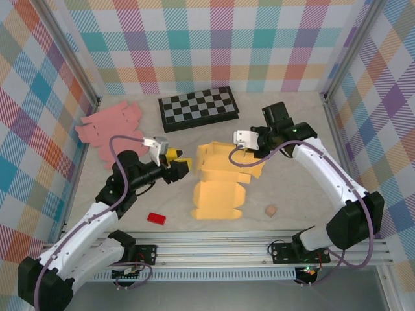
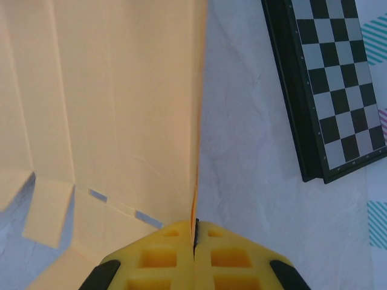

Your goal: Fold the paper box

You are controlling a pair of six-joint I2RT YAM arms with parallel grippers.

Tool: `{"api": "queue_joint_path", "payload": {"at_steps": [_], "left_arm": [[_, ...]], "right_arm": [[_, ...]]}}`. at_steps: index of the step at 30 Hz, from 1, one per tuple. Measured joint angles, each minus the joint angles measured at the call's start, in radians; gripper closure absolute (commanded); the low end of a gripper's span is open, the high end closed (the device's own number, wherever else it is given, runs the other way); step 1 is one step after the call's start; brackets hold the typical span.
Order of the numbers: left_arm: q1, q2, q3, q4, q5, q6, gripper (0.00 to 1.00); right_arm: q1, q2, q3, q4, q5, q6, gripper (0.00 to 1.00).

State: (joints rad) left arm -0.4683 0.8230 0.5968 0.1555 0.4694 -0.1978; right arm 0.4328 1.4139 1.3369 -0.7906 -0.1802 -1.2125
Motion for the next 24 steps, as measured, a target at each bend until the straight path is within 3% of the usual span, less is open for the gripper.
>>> {"api": "queue_joint_path", "payload": {"at_steps": [10, 24], "left_arm": [[0.000, 0.032, -0.110, 0.010, -0.207, -0.013, 0.38], [0.000, 0.114, -0.224, 0.129, -0.185, -0.019, 0.43]], "right_arm": [[0.106, -0.051, -0.212, 0.211, 0.112, -0.103, 1.00], [0.191, -0.095, -0.484, 0.644, 0.304, -0.235, 1.00]]}}
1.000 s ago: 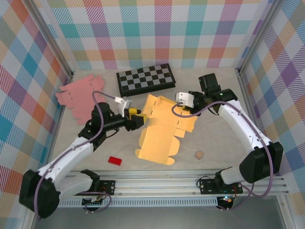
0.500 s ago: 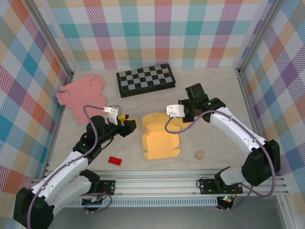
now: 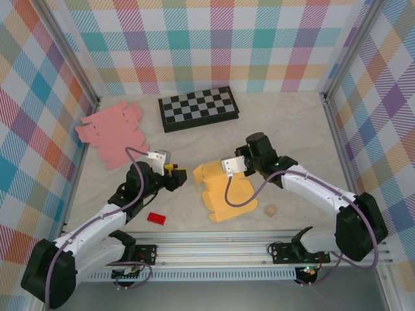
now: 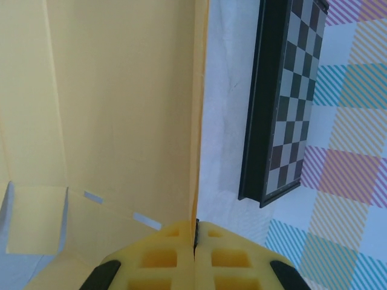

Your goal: Fold the paper box

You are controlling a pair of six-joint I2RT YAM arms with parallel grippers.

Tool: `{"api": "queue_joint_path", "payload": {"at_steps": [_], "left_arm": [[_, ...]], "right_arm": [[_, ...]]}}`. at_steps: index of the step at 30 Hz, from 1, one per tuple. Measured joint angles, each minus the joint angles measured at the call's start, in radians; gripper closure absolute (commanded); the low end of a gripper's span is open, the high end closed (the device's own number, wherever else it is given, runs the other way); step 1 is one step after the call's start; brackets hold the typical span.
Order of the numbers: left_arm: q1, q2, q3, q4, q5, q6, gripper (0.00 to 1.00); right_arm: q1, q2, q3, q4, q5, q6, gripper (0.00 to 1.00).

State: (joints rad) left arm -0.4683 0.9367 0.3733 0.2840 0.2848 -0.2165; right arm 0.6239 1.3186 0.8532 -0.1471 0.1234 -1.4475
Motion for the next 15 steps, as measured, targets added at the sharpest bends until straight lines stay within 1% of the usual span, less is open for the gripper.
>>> {"api": "queue_joint_path", "payload": {"at_steps": [4, 10, 15], "left_arm": [[0.000, 0.044, -0.007, 0.016, 0.022, 0.000, 0.44], [-0.001, 0.158, -0.010, 0.068, 0.041, 0.005, 0.45], [-0.001, 0.224, -0.010, 0.086, 0.058, 0.021, 0.48]], "right_arm": [[0.005, 0.000, -0.047, 0.113, 0.031, -0.005, 1.00], [0.005, 0.011, -0.059, 0.213, 0.052, -0.013, 1.00], [0.005, 0.039, -0.119, 0.302, 0.072, -0.036, 1.00]]}}
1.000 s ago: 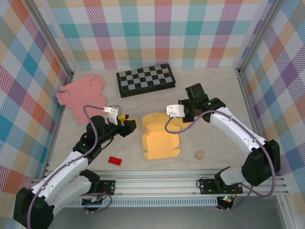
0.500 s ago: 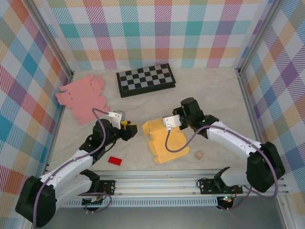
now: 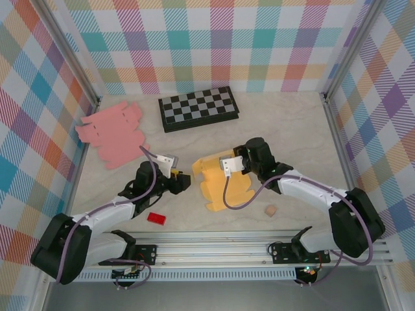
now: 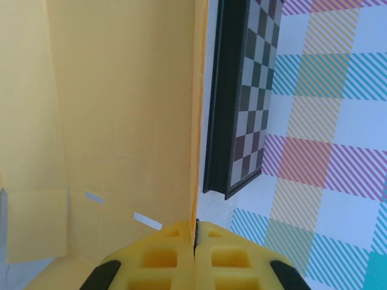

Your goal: Fold the paper box

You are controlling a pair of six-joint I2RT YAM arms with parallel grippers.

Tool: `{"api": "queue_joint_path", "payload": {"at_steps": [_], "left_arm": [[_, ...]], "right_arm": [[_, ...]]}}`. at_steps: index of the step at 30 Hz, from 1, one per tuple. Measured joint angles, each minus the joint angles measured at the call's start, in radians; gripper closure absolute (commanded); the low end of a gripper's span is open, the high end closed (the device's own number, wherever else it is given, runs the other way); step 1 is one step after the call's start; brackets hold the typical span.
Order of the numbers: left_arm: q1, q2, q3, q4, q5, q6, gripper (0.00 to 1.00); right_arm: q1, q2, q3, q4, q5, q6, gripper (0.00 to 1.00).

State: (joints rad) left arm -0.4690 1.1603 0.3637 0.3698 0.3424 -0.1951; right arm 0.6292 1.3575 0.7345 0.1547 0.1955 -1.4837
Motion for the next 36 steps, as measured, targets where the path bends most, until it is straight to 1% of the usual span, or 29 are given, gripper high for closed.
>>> {"api": "queue_joint_path", "payload": {"at_steps": [8, 14, 21, 30, 36], "left_arm": [[0.000, 0.072, 0.026, 0.000, 0.009, 0.036, 0.50], [0.000, 0.150, 0.079, 0.000, 0.019, 0.058, 0.52], [0.000, 0.221, 0.128, 0.001, 0.050, 0.077, 0.58], [0.000, 0.275, 0.170, 0.003, 0.088, 0.088, 0.57], [-0.001, 0.306, 0.187, 0.003, 0.112, 0.088, 0.55]], "right_arm": [[0.000, 0.059, -0.048, 0.140, 0.038, -0.018, 1.00], [0.000, 0.088, -0.049, 0.175, 0.048, -0.018, 1.00], [0.000, 0.120, -0.058, 0.232, 0.069, -0.028, 1.00], [0.000, 0.217, -0.097, 0.387, 0.121, -0.052, 1.00], [0.000, 0.233, -0.101, 0.426, 0.135, -0.051, 1.00]]}}
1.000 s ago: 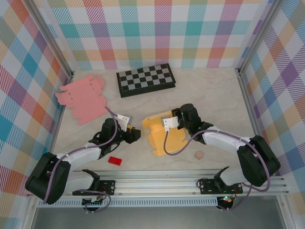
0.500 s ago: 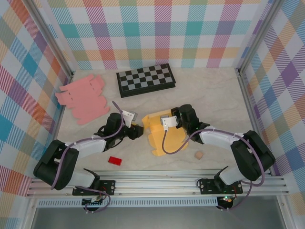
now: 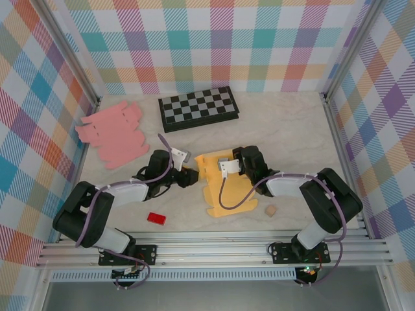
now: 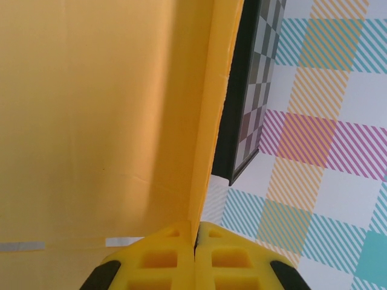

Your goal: Fold the paper box

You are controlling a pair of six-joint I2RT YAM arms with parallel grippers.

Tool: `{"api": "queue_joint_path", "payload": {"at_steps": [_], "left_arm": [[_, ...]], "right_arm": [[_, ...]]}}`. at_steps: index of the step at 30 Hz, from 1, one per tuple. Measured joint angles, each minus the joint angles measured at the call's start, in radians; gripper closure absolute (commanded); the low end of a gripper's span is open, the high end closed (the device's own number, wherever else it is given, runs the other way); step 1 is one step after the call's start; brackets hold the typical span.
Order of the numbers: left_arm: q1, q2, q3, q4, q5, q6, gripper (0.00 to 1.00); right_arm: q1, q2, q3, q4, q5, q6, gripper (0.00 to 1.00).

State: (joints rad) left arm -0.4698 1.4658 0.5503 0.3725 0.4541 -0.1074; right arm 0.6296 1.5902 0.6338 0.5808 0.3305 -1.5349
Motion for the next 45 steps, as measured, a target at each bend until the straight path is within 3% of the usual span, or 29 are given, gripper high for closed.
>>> {"api": "queue_joint_path", "payload": {"at_steps": [10, 24, 27, 31, 40, 45], "left_arm": [[-0.025, 0.035, 0.058, -0.003, 0.007, 0.002, 0.55], [-0.032, 0.035, 0.113, -0.068, -0.115, 0.050, 0.54], [-0.032, 0.031, 0.128, -0.091, -0.127, 0.067, 0.50], [-0.032, -0.024, 0.129, -0.151, -0.144, 0.090, 0.37], [0.023, -0.098, 0.141, -0.187, -0.232, 0.129, 0.49], [0.053, -0.126, 0.105, -0.159, -0.241, 0.098, 0.48]], "right_arm": [[0.000, -0.010, -0.016, 0.055, 0.014, 0.001, 1.00], [0.005, 0.006, -0.003, 0.180, 0.030, 0.055, 1.00], [0.005, 0.060, 0.005, 0.213, 0.034, 0.053, 1.00], [0.005, 0.116, 0.009, 0.241, 0.037, 0.052, 1.00], [0.005, 0.135, 0.009, 0.266, 0.037, 0.052, 1.00], [0.005, 0.135, 0.009, 0.269, 0.037, 0.052, 1.00]]}}
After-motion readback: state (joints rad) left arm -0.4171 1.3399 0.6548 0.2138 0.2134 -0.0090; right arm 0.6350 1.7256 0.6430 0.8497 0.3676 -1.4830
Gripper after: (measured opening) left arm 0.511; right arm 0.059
